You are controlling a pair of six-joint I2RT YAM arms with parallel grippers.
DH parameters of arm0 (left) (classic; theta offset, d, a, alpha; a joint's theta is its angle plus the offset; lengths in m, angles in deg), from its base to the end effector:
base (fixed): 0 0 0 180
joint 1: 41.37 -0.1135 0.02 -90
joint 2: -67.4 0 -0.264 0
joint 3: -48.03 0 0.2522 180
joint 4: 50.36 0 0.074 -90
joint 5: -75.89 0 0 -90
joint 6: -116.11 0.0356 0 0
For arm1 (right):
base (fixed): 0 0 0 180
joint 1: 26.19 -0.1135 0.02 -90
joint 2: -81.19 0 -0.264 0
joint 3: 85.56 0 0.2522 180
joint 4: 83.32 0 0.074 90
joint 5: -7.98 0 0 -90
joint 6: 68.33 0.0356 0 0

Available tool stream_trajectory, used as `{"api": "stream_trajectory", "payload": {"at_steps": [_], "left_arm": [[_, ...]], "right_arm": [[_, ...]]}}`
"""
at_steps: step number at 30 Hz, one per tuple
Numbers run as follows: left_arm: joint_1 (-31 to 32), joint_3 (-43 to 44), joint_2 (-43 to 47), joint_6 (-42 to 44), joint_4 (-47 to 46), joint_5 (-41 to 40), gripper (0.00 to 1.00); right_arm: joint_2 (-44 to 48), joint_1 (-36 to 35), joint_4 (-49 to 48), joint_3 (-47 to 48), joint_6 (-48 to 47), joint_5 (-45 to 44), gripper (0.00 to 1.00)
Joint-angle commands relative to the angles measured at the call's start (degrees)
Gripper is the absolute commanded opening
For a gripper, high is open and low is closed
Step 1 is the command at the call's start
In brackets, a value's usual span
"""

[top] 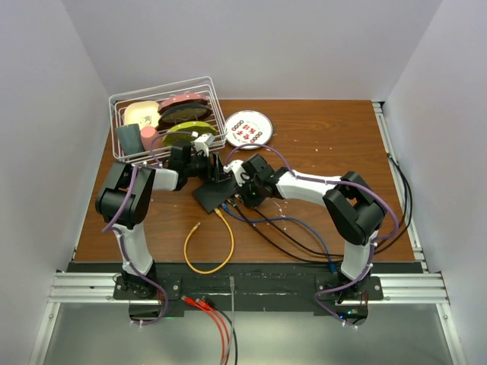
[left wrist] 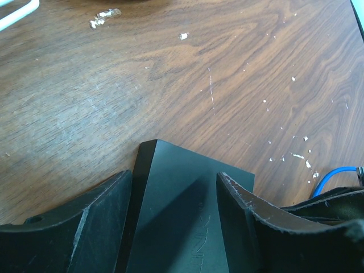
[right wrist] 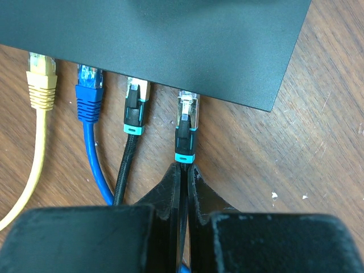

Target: Insert the plug into the switch port

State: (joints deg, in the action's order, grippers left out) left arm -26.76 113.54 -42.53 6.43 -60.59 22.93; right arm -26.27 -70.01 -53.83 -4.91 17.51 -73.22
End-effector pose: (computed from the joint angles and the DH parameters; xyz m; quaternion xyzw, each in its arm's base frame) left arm 0.3573 -0.1153 0.1276 0.1114 0.8437 -0.3990 0.3413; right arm 0.2739 0.2704 0.1608 -0.4083 0.8628 0.1671 0.2470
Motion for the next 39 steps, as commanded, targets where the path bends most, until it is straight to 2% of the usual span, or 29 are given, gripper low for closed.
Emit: {"api": "stream_trajectory", "payload": {"at_steps": [1,15,28,39], "left_arm": [[0.24,0.99,-0.82,1.49,2.37,-0.21,0.66],[0.24,0.46,1.21,1.49,3.86,-3.72,0.65],[-0.46,-0.94,4.99,1.4,6.23,-11.28,0.71],[-0.55,-0.95,4.46,1.22,5.71,-9.7,0.7]], "right_arm": [[-0.3,-0.49,-0.53,0.08,-1.02,0.35,0.0],[0.67,-0.48,1.84,-1.85,-0.41,1.66,0.0],[2.25,-0.57,6.08,-2.11,2.75,-1.41,0.0],[0.41,-0.66,4.14,-0.98,9.7,-2.65,0.0]]}}
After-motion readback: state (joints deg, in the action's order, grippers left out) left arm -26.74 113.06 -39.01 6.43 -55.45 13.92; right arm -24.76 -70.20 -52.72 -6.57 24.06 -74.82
